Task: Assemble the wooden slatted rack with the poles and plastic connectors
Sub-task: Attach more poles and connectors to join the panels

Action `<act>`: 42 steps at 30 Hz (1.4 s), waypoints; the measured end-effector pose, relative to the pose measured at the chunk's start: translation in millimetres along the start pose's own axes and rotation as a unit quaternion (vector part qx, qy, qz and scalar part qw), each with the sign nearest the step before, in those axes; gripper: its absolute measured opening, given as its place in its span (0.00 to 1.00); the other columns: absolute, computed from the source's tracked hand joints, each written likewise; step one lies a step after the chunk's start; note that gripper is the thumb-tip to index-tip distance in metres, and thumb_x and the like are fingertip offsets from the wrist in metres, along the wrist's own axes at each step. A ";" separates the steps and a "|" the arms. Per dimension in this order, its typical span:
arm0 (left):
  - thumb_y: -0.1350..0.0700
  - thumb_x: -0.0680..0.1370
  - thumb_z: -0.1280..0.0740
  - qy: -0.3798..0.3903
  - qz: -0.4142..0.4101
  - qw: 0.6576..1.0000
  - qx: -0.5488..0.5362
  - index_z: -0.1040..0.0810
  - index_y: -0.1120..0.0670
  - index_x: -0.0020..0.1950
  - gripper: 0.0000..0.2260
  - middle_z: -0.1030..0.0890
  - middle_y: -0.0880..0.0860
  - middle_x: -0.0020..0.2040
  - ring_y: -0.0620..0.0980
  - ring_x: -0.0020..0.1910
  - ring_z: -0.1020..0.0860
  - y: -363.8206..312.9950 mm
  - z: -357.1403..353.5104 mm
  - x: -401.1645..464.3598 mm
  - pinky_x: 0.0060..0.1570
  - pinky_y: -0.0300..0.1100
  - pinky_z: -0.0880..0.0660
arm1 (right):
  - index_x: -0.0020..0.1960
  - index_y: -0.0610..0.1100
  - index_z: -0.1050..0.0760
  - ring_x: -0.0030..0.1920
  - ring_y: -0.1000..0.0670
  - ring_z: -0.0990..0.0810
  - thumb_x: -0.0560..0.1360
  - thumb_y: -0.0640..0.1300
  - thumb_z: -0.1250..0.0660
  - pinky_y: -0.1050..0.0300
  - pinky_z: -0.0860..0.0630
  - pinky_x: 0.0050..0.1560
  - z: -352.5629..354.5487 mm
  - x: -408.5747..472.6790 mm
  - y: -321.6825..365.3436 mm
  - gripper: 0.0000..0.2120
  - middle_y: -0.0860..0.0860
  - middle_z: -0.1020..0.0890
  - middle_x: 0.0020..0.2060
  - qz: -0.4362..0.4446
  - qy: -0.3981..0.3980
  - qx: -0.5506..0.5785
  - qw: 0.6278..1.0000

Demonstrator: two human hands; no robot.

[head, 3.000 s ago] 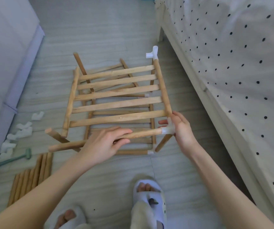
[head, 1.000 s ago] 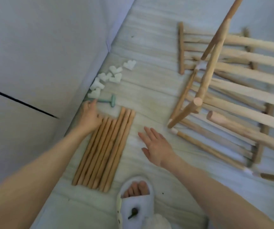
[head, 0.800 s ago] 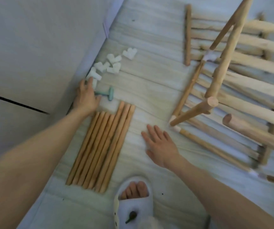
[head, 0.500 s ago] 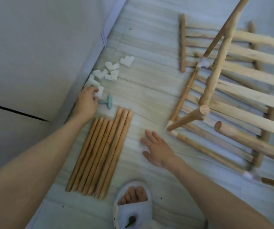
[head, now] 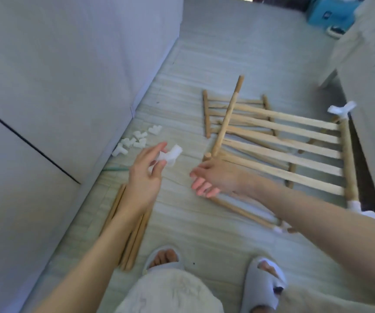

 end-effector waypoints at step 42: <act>0.56 0.76 0.32 0.073 0.074 0.973 0.207 0.19 0.56 0.56 0.10 0.21 0.51 0.44 0.50 0.46 0.24 -36.6 -66.6 48.1 0.43 0.36 0.35 | 0.58 0.49 0.24 0.57 0.46 0.24 0.78 0.54 0.41 0.51 0.35 0.57 84.0 -35.3 -41.4 0.14 0.51 0.19 0.53 0.141 -0.348 -0.293 0.879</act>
Point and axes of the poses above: each hand's wrist, its own x-axis towards the middle knuckle, its own z-axis out of the back of the hand, y = z × x, the point moved 8 cm from there along x, towards the middle knuckle
